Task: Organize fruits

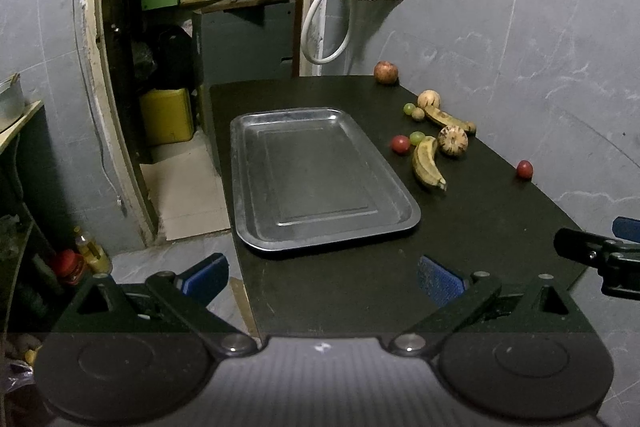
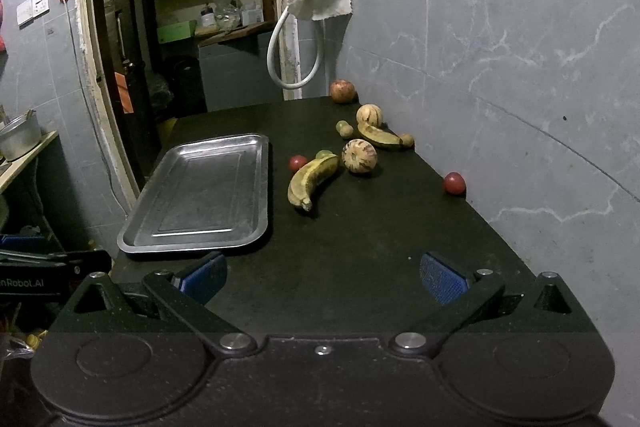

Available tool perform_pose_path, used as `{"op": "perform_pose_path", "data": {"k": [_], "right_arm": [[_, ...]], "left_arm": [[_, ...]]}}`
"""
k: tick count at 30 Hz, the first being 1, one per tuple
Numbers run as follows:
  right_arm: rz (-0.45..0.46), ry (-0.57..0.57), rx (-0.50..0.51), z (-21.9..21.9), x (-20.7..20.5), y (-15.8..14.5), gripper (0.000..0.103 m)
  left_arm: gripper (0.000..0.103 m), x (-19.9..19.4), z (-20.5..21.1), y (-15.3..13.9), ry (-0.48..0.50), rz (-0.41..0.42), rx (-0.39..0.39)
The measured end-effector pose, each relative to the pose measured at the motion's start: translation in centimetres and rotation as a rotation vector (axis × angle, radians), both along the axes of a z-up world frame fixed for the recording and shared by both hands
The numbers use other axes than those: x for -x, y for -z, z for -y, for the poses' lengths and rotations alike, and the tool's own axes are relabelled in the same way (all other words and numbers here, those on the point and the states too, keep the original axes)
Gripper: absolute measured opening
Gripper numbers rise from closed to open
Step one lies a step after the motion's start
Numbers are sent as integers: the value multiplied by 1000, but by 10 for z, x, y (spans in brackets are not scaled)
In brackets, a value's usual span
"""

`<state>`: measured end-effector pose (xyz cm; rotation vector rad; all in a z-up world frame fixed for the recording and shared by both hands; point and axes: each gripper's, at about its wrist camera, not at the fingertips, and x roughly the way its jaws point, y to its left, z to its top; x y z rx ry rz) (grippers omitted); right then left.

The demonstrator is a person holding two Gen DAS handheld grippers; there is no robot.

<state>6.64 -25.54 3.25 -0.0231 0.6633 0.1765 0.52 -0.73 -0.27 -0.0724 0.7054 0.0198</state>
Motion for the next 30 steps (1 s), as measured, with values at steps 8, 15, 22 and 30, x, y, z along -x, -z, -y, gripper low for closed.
{"op": "perform_pose_path", "data": {"k": [8,15,22,30], "right_arm": [[-2,1,-1,3,-2,1,102],[-2,1,-1,3,-2,2,102],[-4,-3,0,4,-3,3,102],[-14,-6,4,2,-4,4,102]], "left_arm": [[102,-3,3,1,5,-9,-2],[102,-4,3,2,6,-14,-2],[102,-5,3,3,4,-14,-1],[103,-5,0,6,-4,-27,2]]}}
